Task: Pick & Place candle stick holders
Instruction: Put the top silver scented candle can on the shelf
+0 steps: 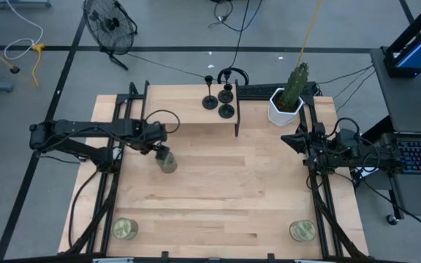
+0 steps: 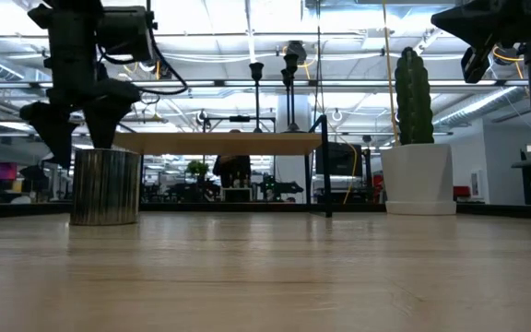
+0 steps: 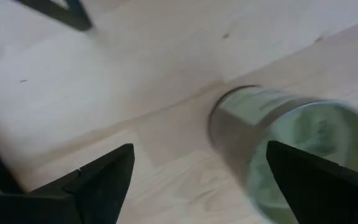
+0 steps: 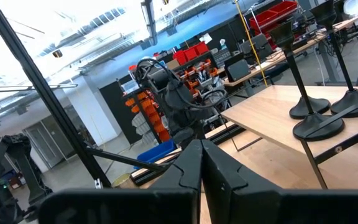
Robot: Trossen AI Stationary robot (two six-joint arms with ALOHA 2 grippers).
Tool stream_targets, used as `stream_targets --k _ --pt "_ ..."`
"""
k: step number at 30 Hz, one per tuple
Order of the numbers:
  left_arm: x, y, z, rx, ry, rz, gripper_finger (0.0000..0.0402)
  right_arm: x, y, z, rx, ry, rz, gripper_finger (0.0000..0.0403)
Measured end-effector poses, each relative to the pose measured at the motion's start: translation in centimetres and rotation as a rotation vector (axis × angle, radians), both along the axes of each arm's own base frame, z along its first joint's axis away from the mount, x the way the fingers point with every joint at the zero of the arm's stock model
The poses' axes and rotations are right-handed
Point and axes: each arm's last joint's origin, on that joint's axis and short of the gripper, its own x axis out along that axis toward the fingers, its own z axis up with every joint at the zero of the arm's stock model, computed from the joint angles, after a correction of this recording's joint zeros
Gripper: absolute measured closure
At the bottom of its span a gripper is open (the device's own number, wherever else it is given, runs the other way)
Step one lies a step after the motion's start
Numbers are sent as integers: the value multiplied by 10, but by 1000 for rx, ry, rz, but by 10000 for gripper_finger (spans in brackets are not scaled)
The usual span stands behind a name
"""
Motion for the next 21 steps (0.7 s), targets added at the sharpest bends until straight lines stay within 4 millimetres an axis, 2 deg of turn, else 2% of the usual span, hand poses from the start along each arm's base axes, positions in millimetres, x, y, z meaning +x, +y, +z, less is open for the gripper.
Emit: stream_targets --k 9,21 --pt "-3 3 0 -3 23 -9 69 0 0 0 0 0 0 403" --pt "-3 3 0 7 25 -2 142 0 0 0 0 0 0 403"
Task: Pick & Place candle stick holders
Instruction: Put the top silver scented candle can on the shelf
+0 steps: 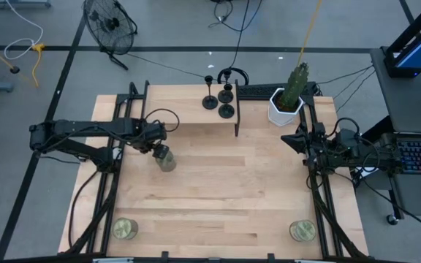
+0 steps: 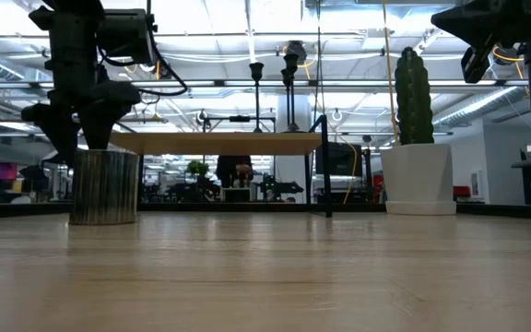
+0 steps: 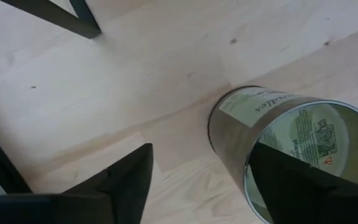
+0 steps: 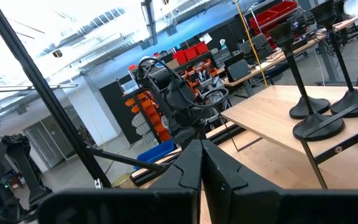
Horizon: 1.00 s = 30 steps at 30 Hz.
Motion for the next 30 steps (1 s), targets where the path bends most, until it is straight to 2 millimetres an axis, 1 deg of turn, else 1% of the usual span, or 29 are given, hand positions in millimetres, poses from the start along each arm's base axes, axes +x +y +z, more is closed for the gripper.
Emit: stream_targets --k 8,14,23,30 --pt "0 1 0 22 4 28 220 0 0 0 0 0 0 403" --pt "2 2 0 44 -15 26 262 0 0 0 0 0 0 403" --pt "2 3 0 78 -12 29 300 0 0 0 0 0 0 403" --pt "2 3 0 82 -11 12 309 0 0 0 0 -1 0 403"
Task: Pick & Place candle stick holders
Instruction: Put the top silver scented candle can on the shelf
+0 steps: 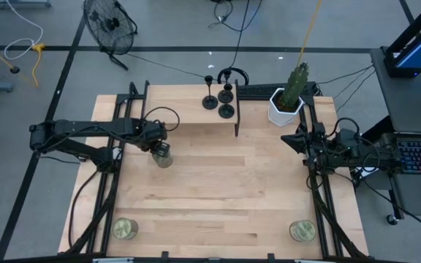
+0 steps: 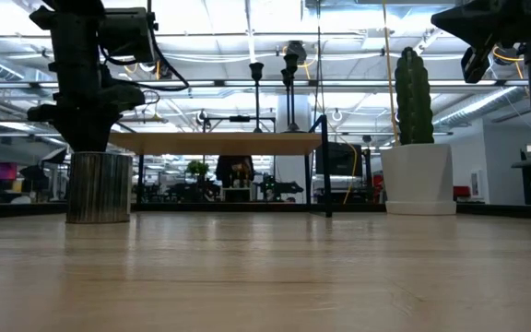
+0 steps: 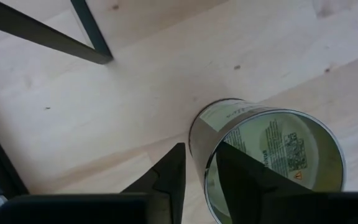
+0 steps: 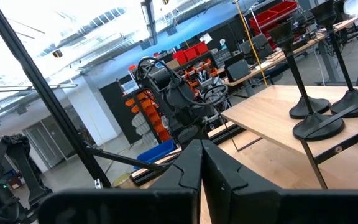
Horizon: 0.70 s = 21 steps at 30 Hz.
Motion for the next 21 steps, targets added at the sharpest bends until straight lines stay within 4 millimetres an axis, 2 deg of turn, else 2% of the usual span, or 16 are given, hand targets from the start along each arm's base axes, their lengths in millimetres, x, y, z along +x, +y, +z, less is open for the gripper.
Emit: stream_targets --k 21 --pt "0 0 0 3 2 -8 309 0 0 0 0 1 0 403"
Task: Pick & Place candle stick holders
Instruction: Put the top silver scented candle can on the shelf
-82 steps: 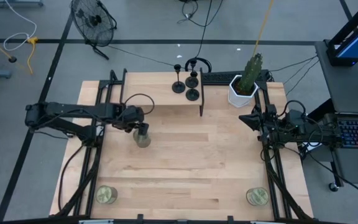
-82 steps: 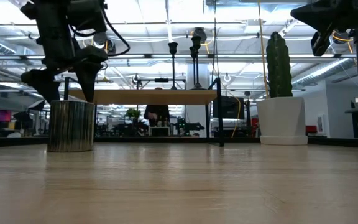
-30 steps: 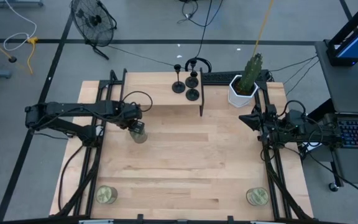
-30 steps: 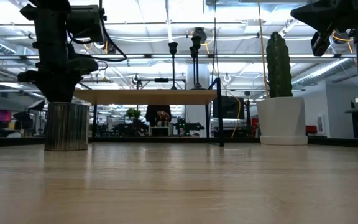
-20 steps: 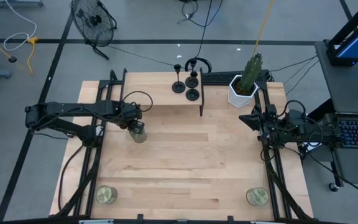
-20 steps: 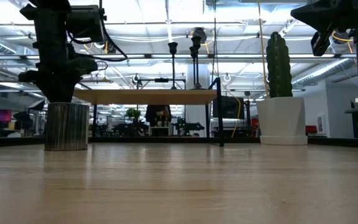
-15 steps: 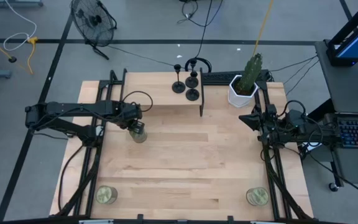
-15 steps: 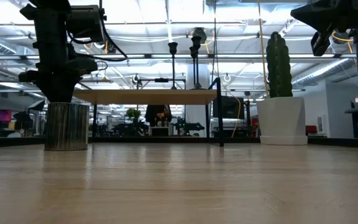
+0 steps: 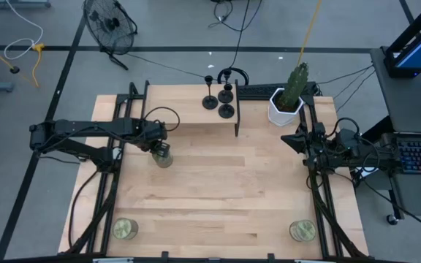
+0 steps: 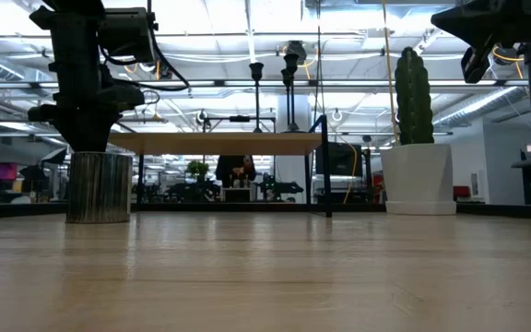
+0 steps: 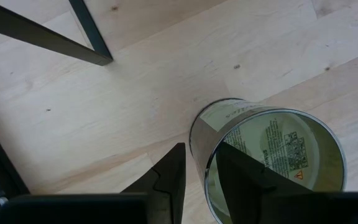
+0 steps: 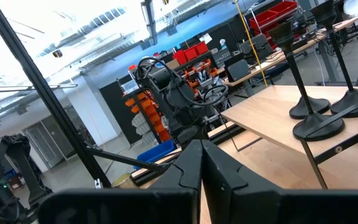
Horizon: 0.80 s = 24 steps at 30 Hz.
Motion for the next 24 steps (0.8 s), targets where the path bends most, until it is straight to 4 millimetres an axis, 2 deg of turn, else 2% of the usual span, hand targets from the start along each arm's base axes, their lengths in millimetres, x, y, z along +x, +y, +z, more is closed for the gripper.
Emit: stream_targets --k 6,17,24 --pt "0 1 0 23 5 4 302 0 0 0 0 0 0 403" --pt "0 1 0 30 7 5 215 0 0 0 0 0 0 403" --pt "1 1 0 35 -11 6 210 0 0 0 0 0 0 403"
